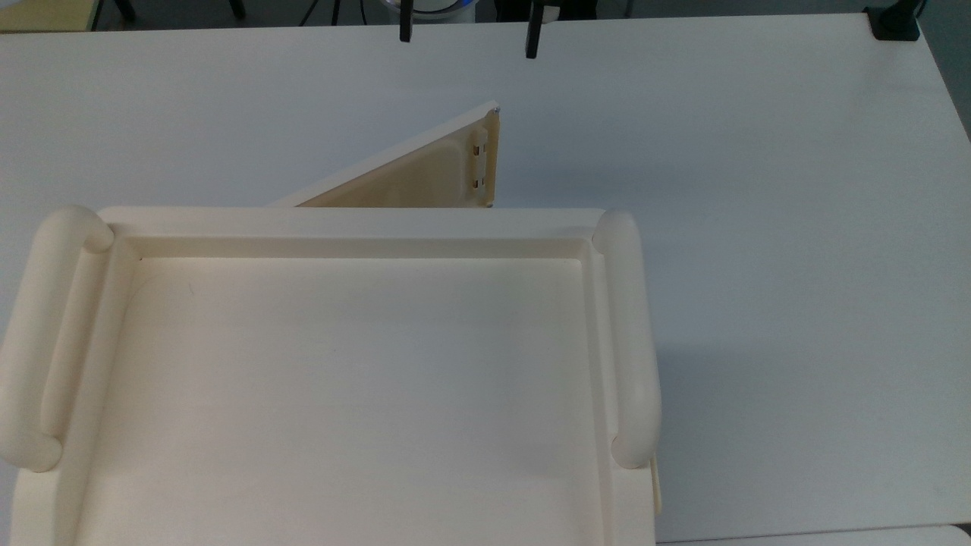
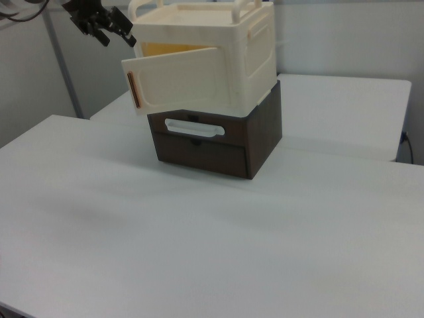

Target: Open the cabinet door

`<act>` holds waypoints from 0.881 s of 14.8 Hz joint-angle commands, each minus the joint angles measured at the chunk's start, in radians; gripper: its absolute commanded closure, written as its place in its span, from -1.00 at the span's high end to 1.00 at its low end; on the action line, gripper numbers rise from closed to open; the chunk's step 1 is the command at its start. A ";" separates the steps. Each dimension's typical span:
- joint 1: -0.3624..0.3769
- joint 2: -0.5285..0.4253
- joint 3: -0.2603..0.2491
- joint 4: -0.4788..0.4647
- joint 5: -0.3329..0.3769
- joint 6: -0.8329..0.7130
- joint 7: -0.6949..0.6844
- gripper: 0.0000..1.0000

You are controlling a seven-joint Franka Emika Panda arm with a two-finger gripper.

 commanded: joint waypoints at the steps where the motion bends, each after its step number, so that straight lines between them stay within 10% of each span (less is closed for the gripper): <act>1: 0.014 0.044 -0.005 -0.011 0.019 0.154 -0.025 1.00; 9: 0.019 0.107 0.002 -0.022 0.021 0.216 -0.023 1.00; 13: 0.008 0.078 -0.008 -0.031 0.008 0.014 -0.054 1.00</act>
